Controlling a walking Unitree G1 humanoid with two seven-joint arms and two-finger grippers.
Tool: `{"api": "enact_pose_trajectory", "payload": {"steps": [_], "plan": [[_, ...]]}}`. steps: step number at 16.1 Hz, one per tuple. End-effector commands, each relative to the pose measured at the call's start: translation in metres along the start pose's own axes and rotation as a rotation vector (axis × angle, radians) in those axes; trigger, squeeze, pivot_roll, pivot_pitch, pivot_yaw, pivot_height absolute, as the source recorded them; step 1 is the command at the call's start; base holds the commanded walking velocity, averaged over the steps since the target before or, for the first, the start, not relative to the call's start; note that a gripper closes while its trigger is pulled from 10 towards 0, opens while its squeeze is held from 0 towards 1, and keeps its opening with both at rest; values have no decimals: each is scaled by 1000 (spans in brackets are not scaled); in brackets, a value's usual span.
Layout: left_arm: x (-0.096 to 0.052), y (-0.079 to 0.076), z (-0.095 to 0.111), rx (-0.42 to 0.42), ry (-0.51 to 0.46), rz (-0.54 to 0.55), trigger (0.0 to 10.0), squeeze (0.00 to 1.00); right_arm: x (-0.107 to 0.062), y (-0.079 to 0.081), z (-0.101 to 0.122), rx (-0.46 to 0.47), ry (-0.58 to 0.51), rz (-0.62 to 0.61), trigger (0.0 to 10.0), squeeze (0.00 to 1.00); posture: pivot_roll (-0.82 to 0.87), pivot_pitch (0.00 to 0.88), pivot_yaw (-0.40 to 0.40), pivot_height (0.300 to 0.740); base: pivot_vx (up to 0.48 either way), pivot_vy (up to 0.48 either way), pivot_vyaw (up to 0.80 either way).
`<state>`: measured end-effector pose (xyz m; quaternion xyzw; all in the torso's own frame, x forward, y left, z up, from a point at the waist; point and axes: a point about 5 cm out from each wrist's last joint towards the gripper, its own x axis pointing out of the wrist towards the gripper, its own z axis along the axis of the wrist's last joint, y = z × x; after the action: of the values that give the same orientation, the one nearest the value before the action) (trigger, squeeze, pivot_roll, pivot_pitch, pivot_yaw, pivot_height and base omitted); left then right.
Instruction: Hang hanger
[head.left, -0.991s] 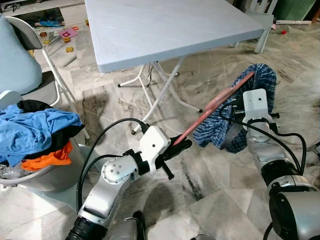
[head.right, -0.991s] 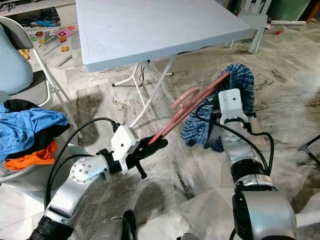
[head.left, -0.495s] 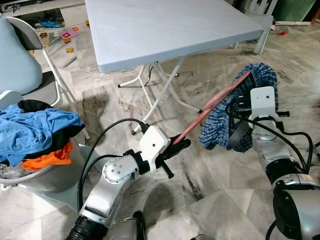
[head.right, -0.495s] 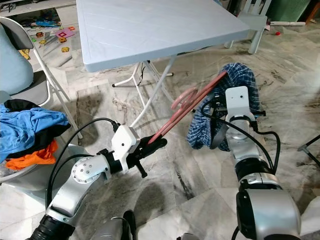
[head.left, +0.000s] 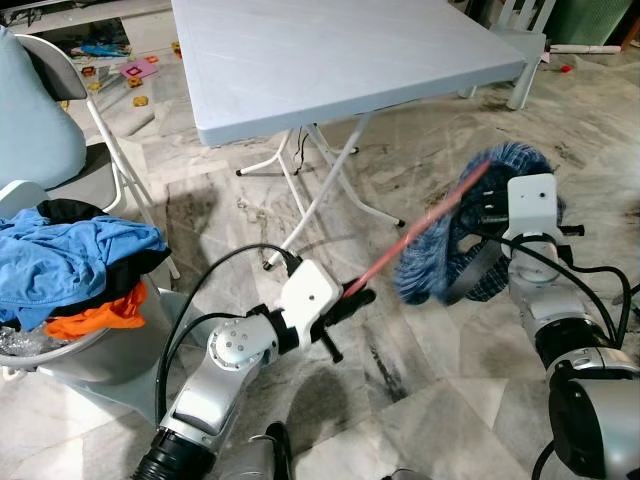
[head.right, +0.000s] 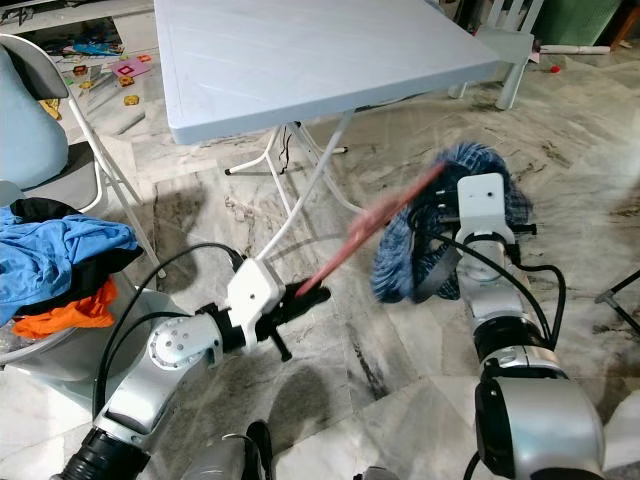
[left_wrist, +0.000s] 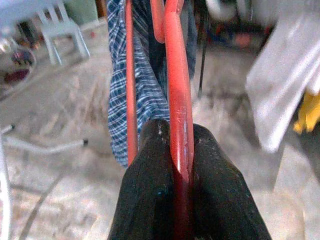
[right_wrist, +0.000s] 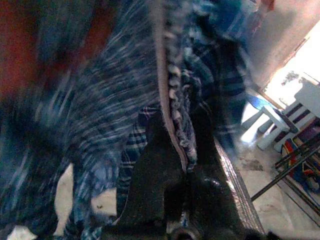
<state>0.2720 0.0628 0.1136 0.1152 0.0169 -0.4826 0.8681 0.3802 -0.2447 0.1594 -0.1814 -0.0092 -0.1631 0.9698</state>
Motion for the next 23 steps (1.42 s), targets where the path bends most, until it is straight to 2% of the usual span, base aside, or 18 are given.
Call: {"api": "enact_pose_trajectory", "payload": {"steps": [1, 3, 7, 10, 11, 12, 13, 14, 16, 17, 18, 20, 21, 22, 23], "plan": [[-7, -11, -15, 19, 73, -83, 0, 0, 11, -8, 31, 56, -87, -47, 0, 0, -4, 124, 4, 740, 0, 0, 0], [-13, -22, -16, 10, 91, -190, 0, 0, 14, -5, 37, 70, -71, -31, 0, 0, -3, 122, 0, 740, 0, 0, 0], [-19, -23, -13, 60, 94, -212, 0, 0, 14, -4, 29, 41, -12, -41, 0, 0, 9, 120, -9, 740, 0, 0, 0], [-34, -12, -10, 64, 47, -51, 0, 0, 11, -19, 10, -34, 58, -143, 0, 0, 14, 129, -13, 740, 0, 0, 0], [-42, -4, -10, 21, 24, 60, 0, 0, 9, -31, 2, -48, 89, -201, 0, 0, 15, 136, -13, 740, 0, 0, 0], [-46, -2, -11, -24, 11, 114, 0, 0, 8, -37, -3, -42, 104, -233, 0, 0, 15, 136, -13, 740, 0, 0, 0], [-51, -4, -16, -84, 2, 151, 0, 0, 5, -50, -10, -2, 125, -297, 0, 0, 14, 142, -14, 740, 0, 0, 0], [-53, -7, -18, -100, -2, 155, 0, 0, 4, -55, -12, 20, 127, -326, 0, 0, 13, 143, -13, 740, 0, 0, 0], [-51, -3, -18, -127, -27, 232, 0, 0, 3, -54, -14, 45, 126, -316, 0, 0, 15, 147, -11, 740, 0, 0, 0], [-48, 8, -16, -154, -63, 378, 0, 0, 1, -43, -16, 75, 123, -243, 0, 0, 15, 147, -9, 740, 0, 0, 0], [-47, 10, -15, -158, -76, 419, 0, 0, 1, -39, -17, 83, 121, -220, 0, 0, 15, 147, -6, 740, 0, 0, 0], [-42, 21, -24, -190, -30, 586, 2039, 0, -4, -15, -19, 145, 103, -27, 0, 0, 9, 138, 6, 740, 0, 0, 0], [-40, 29, -29, -220, -15, 704, 3765, 0, -6, -9, -18, 142, 77, 40, 0, 0, -4, 123, 22, 740, 0, 0, 0], [-38, 32, -28, -236, -29, 750, 4000, 0, -7, -9, -17, 183, 67, 56, 0, 0, -5, 120, 25, 740, 0, 0, 0], [-36, 35, -27, -246, -33, 770, 5765, 0, -8, -9, -16, 187, 60, 74, 0, 0, -12, 105, 36, 740, 0, 0, 0]]}}
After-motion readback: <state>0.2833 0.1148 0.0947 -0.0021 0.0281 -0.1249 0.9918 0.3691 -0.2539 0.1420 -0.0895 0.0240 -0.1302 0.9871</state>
